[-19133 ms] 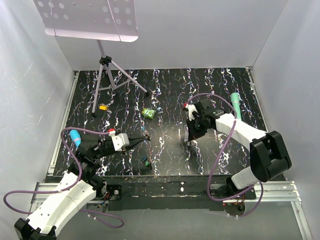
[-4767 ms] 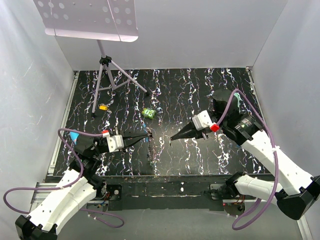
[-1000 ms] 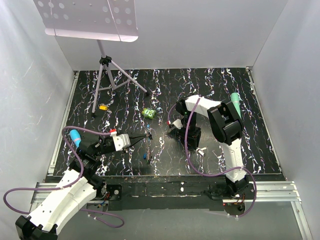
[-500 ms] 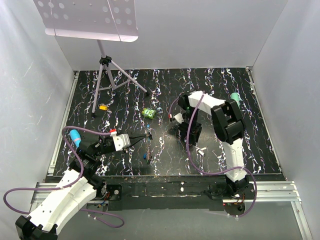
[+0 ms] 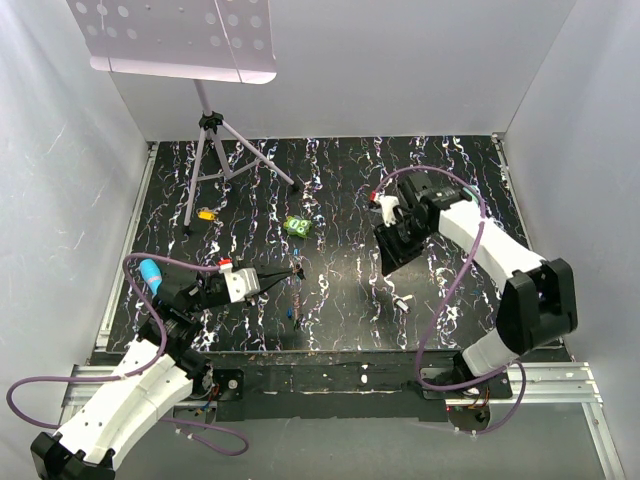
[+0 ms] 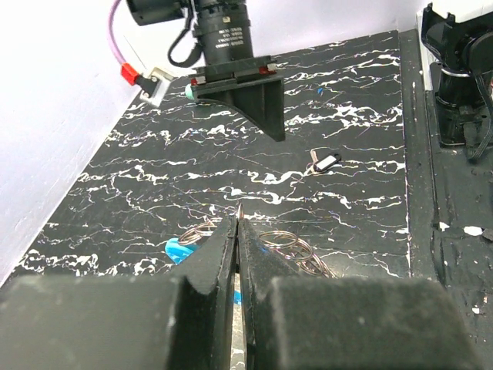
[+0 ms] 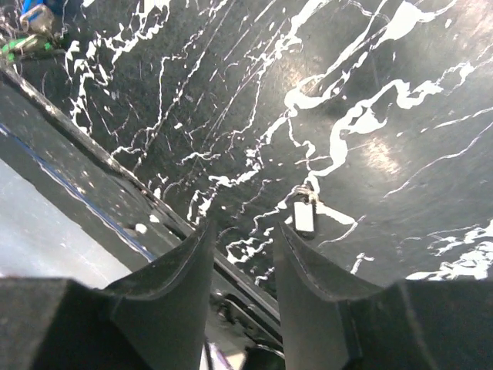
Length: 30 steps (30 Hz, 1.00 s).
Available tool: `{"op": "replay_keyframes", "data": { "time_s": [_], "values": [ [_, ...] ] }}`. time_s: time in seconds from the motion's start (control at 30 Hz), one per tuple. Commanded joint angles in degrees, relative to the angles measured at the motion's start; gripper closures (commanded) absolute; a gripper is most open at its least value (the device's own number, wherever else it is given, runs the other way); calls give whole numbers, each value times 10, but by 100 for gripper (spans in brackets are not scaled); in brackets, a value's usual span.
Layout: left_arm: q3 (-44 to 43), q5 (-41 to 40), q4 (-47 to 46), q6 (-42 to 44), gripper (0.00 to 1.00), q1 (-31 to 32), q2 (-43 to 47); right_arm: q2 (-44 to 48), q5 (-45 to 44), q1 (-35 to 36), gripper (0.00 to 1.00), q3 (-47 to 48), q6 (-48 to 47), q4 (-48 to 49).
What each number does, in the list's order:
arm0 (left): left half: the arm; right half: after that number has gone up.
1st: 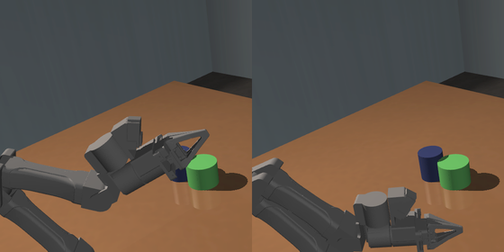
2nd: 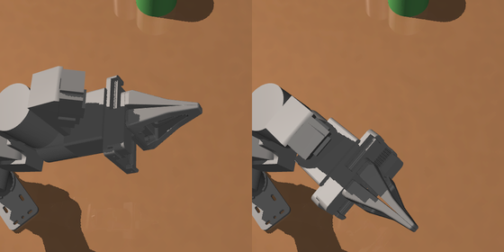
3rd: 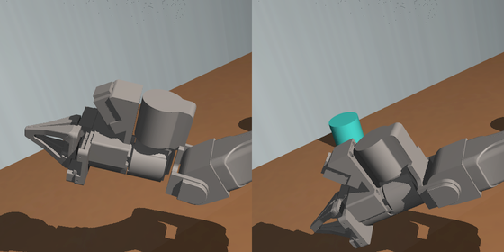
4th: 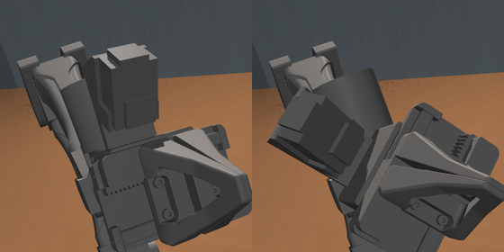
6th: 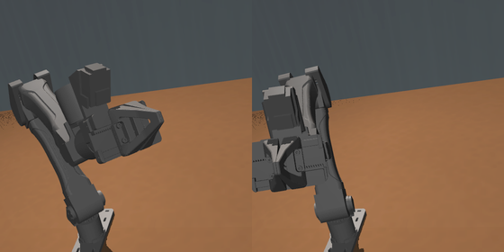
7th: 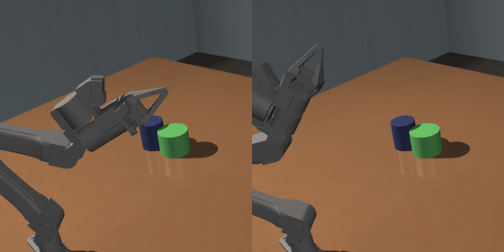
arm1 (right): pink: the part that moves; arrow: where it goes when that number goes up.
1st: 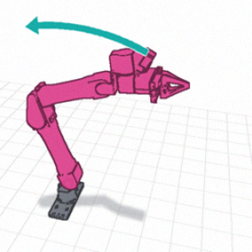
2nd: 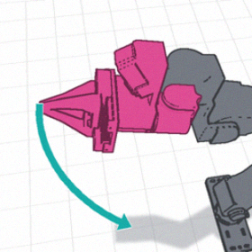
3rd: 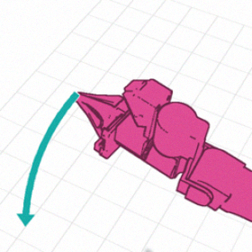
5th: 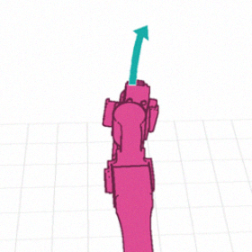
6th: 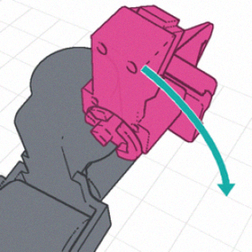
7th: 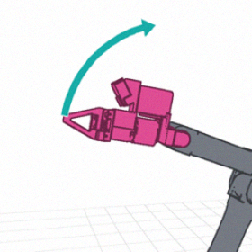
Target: Put the keys on the keyring
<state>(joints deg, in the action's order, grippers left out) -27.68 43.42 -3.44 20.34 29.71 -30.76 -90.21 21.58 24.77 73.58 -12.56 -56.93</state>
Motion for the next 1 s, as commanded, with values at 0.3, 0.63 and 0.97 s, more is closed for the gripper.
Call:
{"op": "replay_keyframes", "data": {
  "time_s": [0.3, 0.63, 0.97],
  "values": [
    [-8, -18, -10, 1, 100, -4, 0, 116, 50, -83, 55, -252, 268, 287],
    [-12, -15, -8, 1, 100, -4, -17, 134, 33, -107, 59, -331, 265, 367],
    [-12, -14, -6, 1, 100, -4, -18, 142, 74, -151, 61, -366, 285, 388]
  ]
}}
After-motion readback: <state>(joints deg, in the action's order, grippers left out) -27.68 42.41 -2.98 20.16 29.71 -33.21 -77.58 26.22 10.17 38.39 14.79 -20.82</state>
